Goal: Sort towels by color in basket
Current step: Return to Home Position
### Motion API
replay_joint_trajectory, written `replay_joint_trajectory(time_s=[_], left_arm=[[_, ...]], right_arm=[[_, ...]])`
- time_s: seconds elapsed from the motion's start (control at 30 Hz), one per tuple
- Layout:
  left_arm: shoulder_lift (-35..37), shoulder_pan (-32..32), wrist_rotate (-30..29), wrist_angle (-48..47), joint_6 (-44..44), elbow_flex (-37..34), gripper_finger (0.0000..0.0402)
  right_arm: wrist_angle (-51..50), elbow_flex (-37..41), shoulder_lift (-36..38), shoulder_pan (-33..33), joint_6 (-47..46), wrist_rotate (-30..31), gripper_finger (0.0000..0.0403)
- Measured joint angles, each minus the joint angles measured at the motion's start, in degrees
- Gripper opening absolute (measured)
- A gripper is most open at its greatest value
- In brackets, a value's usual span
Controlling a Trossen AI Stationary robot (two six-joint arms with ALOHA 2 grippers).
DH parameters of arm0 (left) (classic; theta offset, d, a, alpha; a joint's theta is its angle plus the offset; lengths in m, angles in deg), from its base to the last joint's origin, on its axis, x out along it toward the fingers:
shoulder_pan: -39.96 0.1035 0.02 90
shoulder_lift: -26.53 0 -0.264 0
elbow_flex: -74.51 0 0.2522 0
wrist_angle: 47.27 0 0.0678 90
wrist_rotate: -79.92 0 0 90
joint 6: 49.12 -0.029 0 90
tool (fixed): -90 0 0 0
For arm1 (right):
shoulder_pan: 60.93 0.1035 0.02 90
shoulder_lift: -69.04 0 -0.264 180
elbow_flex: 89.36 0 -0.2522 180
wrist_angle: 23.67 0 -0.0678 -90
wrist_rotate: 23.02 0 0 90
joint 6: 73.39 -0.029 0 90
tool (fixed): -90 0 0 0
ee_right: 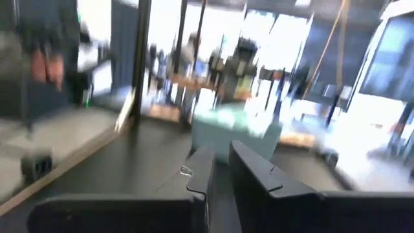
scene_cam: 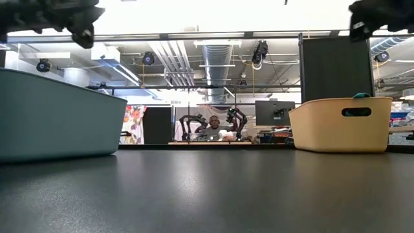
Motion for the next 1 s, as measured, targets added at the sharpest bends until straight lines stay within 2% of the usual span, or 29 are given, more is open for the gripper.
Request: replay_joint_trajectory(time_s=[0.07,0.13,0.2,0.33,0.43,0.53,0.77,1.0], left_arm=[[5.19,0.00,0.21,-0.05,-0.72,-1.96,0.0091],[11.26,0.00,0.57,-0.14,-1.20,-4.36,0.0091],[17.31,-0.06,0.66,-0.35,-1.23,-7.07,0.0091],[15.90,-0.38,1.37,1.68,-1.78,-10.22,0.0091],[15.03,-0.50,2.40,5.31,-0.04,-14.18,0.0091],[16.13,-0.62,3.38,13.95,1.82,-18.67,0.0091],[17.60,-0.85,-1.53,9.58,0.91,-18.47,0.0091],[16.46,-0.83,-1.60,7.91,1.75,-18.51,0.0091]], right_arm=[[0.21,1.91,5.57,-0.02,-0.30,0.05,0.0039],[3.22,2.91,6.09,-0.17,-1.43,0.05,0.0038],[1.79,3.97,5.24,-0.22,-3.15,-1.55,0.0039],[10.60,9.47,5.70,-0.37,-8.59,-2.91,0.0039],[22.94,16.96,5.91,-0.63,-13.17,-3.26,0.0040],[21.93,17.04,4.97,-0.76,-14.08,-2.64,0.0039],[22.01,17.07,4.91,-0.79,-11.18,-3.03,0.0038],[19.32,17.09,4.06,-0.79,-12.80,-3.01,0.0039]])
